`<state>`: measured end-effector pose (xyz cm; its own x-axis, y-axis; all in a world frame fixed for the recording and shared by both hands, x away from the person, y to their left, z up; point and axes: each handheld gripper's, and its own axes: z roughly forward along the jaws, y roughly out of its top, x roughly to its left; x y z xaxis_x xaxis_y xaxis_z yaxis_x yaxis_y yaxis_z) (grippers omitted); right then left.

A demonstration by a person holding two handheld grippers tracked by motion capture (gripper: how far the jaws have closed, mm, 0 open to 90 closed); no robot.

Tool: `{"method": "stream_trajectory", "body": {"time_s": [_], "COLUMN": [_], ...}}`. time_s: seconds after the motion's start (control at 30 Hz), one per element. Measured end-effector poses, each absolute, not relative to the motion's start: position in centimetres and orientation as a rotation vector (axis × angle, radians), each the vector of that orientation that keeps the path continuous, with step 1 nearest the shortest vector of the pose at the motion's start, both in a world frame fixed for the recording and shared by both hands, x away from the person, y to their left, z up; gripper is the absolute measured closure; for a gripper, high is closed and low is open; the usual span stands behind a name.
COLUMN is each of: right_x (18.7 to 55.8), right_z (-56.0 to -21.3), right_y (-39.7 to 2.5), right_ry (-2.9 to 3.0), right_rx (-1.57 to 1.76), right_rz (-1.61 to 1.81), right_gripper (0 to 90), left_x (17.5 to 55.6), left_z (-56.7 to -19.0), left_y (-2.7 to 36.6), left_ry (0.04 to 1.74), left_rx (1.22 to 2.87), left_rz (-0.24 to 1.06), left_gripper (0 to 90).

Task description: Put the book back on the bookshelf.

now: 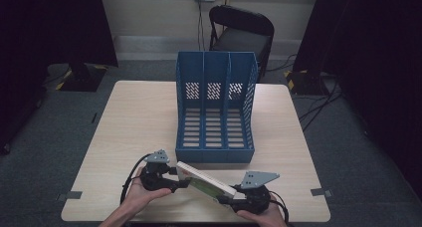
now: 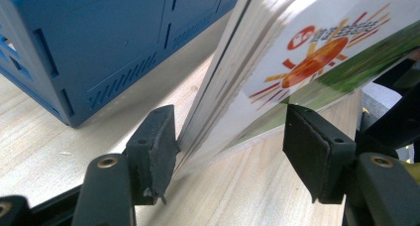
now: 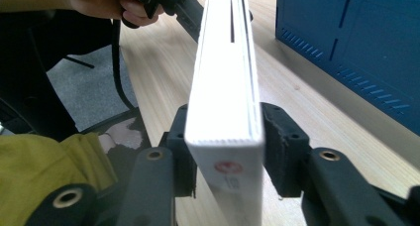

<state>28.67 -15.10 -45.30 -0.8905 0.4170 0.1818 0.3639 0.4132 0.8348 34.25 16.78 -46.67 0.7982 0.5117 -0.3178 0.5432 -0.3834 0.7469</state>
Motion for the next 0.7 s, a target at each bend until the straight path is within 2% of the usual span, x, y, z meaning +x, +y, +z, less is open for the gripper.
{"method": "stream_trajectory", "body": {"time_s": [0.03,0.17,0.3,0.7], "right_x": [28.6,28.5,28.8,28.9], "right_z": [-45.5,-45.8,-46.4,-47.5], "right_y": [-14.8,-14.4,-14.2,-12.3], "right_ry": [2.573,2.558,2.536,2.487], "right_rx": [0.734,0.732,0.750,0.801], "right_rz": [1.502,1.481,1.461,1.468], "right_gripper": [57.9,59.3,68.3,71.5], "left_x": [34.3,34.5,34.5,34.0], "left_z": [-46.7,-46.8,-46.9,-46.8], "left_y": [16.8,16.6,16.5,16.4], "left_ry": [0.787,0.791,0.787,0.768], "left_rx": [2.046,2.044,2.056,2.076], "left_rz": [-0.043,-0.045,-0.037,0.000], "left_gripper": [37.7,37.6,37.0,39.0]}}
